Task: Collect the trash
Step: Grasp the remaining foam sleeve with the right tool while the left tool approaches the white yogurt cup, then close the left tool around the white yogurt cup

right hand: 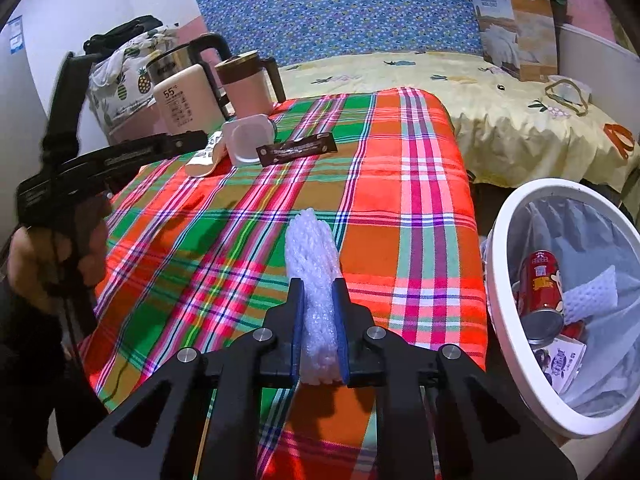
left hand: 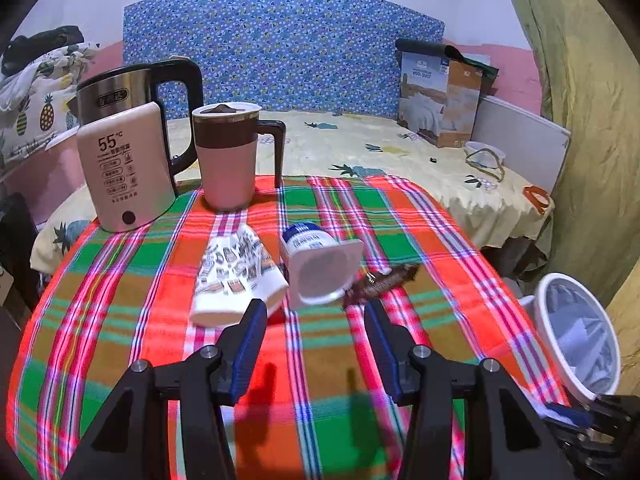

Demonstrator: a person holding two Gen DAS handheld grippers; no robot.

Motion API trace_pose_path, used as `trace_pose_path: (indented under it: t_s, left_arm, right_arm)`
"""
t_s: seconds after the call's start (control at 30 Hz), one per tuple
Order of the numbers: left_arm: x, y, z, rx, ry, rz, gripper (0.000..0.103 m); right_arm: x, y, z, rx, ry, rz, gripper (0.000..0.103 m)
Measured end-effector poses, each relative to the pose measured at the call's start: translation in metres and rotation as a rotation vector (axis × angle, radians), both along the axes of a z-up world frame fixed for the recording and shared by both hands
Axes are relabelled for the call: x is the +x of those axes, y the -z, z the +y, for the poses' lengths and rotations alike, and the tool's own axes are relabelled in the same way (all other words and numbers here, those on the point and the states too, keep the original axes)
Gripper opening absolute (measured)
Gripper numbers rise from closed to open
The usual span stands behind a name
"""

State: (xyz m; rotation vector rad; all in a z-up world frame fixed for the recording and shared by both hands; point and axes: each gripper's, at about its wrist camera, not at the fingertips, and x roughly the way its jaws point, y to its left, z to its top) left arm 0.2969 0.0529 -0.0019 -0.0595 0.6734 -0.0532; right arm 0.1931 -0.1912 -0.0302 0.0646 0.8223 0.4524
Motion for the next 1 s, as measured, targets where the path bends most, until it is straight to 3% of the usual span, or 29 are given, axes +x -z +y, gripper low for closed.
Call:
trace_pose_path:
  t_s: [0.4,0.5,0.53,0.57,0.73,1.0]
  left_arm:
    - [0.051,0.021,-0.006,0.107,0.019,0.024,0.038]
    - [0.056,0.022,-0.011,0.132,0.026,0.018,0.027]
    - [0.058,0.023,-0.011,0.137,0.027,0.02,0.018]
    - [0.06,0.023,-0.012,0.137,0.029,0.023,0.012]
    - [0.054,0.02,-0.012,0.122,0.038,0.017,0.007]
    - [0.021,0.007,-0.013,0.056,0.059,-0.009,0.006]
  right_arm:
    - [0.011,0.003,-0.006,0.036,0.011,0.013,0.016]
    - [0.012,0.003,-0.008,0.042,0.014,0.016,0.016]
    - [0.012,0.004,-0.008,0.043,0.014,0.016,0.016]
    - [0.012,0.004,-0.009,0.045,0.014,0.016,0.016]
    - [0.012,0.003,-0.01,0.047,0.017,0.015,0.016]
    - [0.007,0.0,-0.013,0.051,0.028,0.002,0.016]
